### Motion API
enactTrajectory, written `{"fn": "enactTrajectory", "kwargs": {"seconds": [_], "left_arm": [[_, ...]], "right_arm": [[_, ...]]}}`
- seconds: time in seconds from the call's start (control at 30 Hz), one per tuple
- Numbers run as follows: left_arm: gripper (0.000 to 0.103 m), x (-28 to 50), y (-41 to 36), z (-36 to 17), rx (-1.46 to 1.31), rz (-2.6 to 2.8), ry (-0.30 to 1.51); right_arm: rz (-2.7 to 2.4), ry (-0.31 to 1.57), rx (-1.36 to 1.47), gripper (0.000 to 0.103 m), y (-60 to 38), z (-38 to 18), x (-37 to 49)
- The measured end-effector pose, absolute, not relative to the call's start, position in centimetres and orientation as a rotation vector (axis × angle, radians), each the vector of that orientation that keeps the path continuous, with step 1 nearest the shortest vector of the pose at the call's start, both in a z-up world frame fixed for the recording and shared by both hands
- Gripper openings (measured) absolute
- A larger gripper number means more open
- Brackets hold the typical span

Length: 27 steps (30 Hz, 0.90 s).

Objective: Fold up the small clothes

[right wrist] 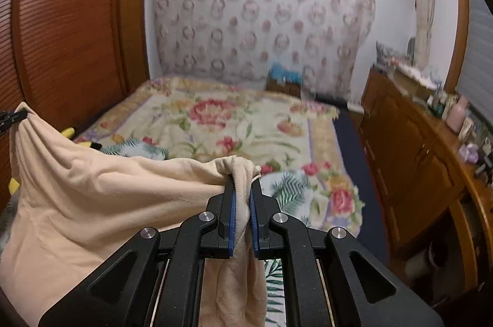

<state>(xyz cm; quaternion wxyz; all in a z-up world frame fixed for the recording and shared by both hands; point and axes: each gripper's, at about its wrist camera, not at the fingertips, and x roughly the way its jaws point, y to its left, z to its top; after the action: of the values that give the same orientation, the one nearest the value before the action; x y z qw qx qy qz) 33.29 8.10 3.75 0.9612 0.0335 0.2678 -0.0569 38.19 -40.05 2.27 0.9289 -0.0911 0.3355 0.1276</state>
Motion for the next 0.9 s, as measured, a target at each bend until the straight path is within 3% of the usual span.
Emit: {"fn": "enactTrajectory", "kwargs": {"seconds": [0.2, 0.33, 0.37, 0.4, 0.47, 0.9], "left_arm": [[0.009, 35.6, 7.5, 1.4, 0.06, -0.13, 0.617], [0.02, 35.3, 7.7, 0.4, 0.058, -0.157, 0.668], [0.027, 34.9, 7.6, 0.1, 0.055, -0.172, 0.678], [0.028, 34.7, 7.6, 0.1, 0.054, -0.171, 0.681], [0.032, 33.5, 7.9, 0.0, 0.047, -0.173, 0.685], [0.039, 26.6, 9.1, -6.4, 0.062, -0.17, 0.855]], "right_arm": [[0.264, 0.737, -0.163, 0.006, -40.8, -0.9, 40.2], [0.279, 0.754, -0.154, 0.024, -41.1, -1.7, 40.1], [0.287, 0.757, -0.151, 0.032, -41.2, -1.8, 39.9], [0.288, 0.757, -0.15, 0.047, -41.2, -1.8, 39.4], [0.282, 0.757, -0.146, 0.056, -41.5, -2.1, 38.5], [0.353, 0.911, -0.086, 0.056, -43.0, -7.6, 29.2]]}}
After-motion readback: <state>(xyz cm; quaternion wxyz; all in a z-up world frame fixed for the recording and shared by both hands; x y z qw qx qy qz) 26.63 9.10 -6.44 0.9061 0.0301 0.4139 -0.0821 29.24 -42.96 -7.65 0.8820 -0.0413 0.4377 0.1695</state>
